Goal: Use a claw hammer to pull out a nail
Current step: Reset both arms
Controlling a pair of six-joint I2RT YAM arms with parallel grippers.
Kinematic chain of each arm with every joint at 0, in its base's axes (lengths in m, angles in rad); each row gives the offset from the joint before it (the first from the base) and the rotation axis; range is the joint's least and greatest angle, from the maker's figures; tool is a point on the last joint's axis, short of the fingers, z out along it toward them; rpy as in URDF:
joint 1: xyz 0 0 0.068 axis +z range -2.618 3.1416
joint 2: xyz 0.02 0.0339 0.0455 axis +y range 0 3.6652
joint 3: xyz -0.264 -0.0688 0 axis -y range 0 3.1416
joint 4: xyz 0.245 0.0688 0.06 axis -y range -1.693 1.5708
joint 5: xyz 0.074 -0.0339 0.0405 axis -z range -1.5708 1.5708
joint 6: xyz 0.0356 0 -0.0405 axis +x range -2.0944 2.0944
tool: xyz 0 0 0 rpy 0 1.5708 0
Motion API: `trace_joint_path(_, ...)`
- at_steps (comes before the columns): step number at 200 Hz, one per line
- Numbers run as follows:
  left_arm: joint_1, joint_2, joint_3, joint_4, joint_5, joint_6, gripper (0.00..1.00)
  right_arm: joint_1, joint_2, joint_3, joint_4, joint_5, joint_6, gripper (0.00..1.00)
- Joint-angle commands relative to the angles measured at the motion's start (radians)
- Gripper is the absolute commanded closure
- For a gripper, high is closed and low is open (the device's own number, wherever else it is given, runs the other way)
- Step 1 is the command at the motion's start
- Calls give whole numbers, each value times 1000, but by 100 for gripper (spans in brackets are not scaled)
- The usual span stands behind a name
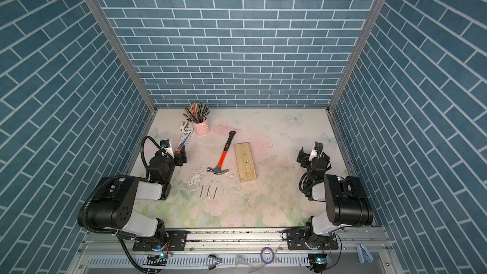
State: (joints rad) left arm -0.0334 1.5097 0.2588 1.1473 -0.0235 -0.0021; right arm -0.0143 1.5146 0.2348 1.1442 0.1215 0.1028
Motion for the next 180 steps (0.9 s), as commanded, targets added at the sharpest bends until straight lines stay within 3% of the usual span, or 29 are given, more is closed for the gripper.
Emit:
trace_joint_path(1, -3, 4, 13, 1, -13, 18, 13, -4, -8, 11, 23, -14, -32, 2)
trace_joint_path(180, -15, 4, 17, -8, -6, 34, 13, -4, -11, 12, 18, -14, -32, 2)
